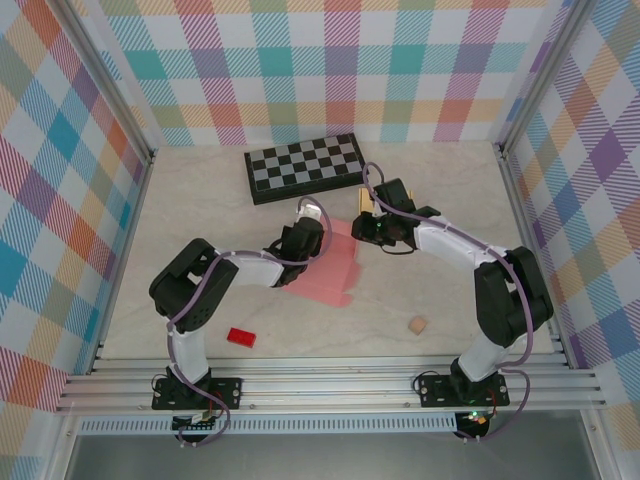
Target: Fold the paper box
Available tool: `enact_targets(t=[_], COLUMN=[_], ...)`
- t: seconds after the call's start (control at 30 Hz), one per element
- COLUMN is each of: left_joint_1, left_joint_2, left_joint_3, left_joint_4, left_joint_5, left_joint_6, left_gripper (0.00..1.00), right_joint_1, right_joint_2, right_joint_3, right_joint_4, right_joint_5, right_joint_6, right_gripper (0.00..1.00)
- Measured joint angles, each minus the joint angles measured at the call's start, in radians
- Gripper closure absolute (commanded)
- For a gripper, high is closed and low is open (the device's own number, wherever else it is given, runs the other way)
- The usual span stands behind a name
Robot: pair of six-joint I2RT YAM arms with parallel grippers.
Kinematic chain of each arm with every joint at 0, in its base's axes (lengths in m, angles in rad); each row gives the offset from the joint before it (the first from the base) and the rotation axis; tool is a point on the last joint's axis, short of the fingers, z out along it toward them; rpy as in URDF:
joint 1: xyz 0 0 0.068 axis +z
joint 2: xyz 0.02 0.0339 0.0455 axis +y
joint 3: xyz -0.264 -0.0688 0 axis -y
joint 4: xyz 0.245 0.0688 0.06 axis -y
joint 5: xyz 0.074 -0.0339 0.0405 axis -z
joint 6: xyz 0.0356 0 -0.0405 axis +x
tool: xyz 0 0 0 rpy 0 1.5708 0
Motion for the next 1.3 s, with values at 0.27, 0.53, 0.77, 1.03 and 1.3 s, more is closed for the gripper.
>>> enact_targets(t=[0.27,0.53,0.77,1.03,1.3], left_joint_1=[0.002,0.045,0.068,0.086,0.132], left_joint_2=[0.031,-0.021,-0.161,-0.211,-0.375], left_joint_3=[0.005,-0.1,-0.277,-0.377,-0.42], left_joint_4=[-0.059,-0.056,0.013,0.084,0.134], left_joint_5=[-0.008,0.158,0.289,0.354,0.403], left_joint_6=[-0.007,-0.006,0.013,0.003,-0.116], left_gripper=[0.58,0.47,0.42,0.42,0.45], right_joint_1=[0.01,0.012,0.012,0.012,0.015], right_joint_2=[0.006,0.006,0.006,0.006,0.006], right_joint_3=[0.01,0.01,0.01,0.011,0.012], right_joint_4=[-0.025,-0.028,-0.029,-0.029,-0.03], right_joint_5=[0.0,0.012,0.016,0.015,0.023], right_joint_6=[0.0,0.0,0.001,0.001,-0.004], right_gripper=[0.75,0.75,0.75,0.74,0.74])
